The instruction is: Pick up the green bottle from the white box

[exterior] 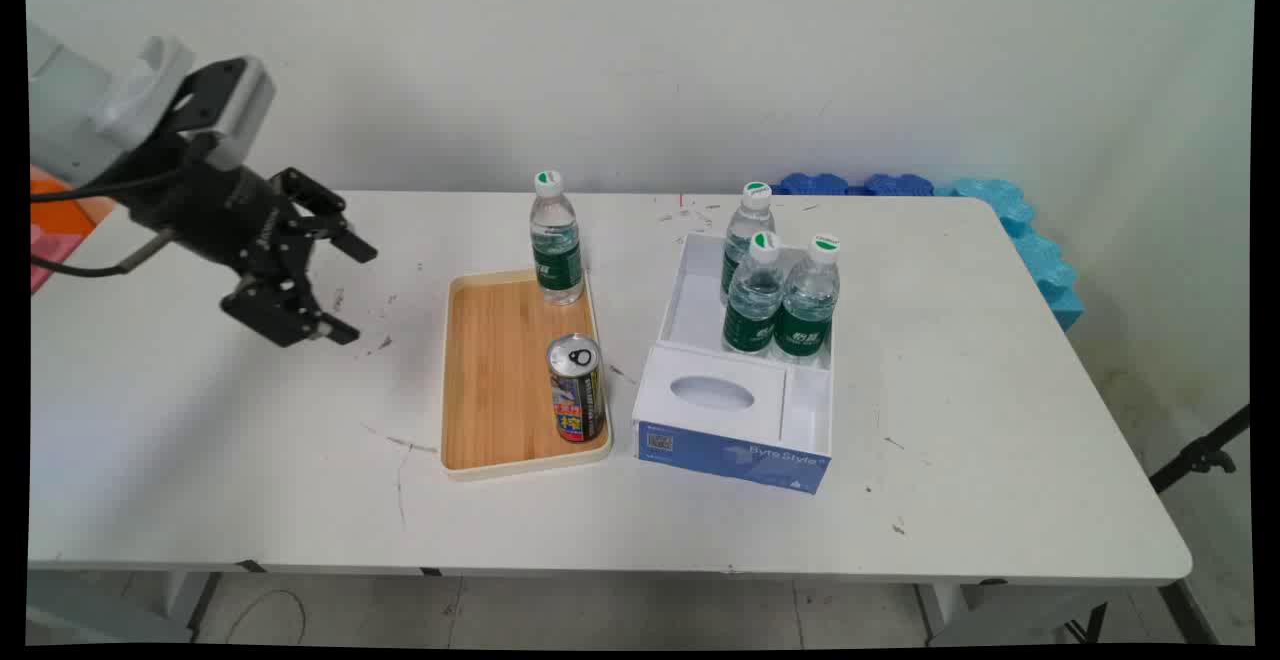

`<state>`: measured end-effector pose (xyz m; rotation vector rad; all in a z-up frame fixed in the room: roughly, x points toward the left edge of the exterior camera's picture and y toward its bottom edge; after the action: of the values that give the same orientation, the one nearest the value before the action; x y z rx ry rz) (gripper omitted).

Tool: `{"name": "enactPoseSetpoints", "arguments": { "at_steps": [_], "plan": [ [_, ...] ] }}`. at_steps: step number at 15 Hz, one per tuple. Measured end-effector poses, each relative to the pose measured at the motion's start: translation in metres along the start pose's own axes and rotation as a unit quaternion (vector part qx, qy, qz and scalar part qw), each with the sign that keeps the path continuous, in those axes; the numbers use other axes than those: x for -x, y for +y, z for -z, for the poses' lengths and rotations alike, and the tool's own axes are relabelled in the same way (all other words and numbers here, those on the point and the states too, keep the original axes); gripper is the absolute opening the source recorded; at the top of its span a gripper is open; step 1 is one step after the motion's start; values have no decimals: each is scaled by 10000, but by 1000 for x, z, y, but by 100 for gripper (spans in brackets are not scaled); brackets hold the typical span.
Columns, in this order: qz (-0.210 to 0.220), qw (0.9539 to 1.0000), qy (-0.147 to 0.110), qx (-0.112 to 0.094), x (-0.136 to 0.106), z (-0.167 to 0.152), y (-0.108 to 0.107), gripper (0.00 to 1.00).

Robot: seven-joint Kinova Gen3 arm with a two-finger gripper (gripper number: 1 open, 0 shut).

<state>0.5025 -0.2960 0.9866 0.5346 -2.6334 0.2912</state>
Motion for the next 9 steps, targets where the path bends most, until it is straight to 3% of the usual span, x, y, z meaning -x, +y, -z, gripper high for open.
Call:
{"name": "enactPoseSetpoints", "arguments": {
  "at_steps": [9],
  "plan": [
    [279, 9976, 624, -90, -99, -73, -18, 100]
  ]
}}
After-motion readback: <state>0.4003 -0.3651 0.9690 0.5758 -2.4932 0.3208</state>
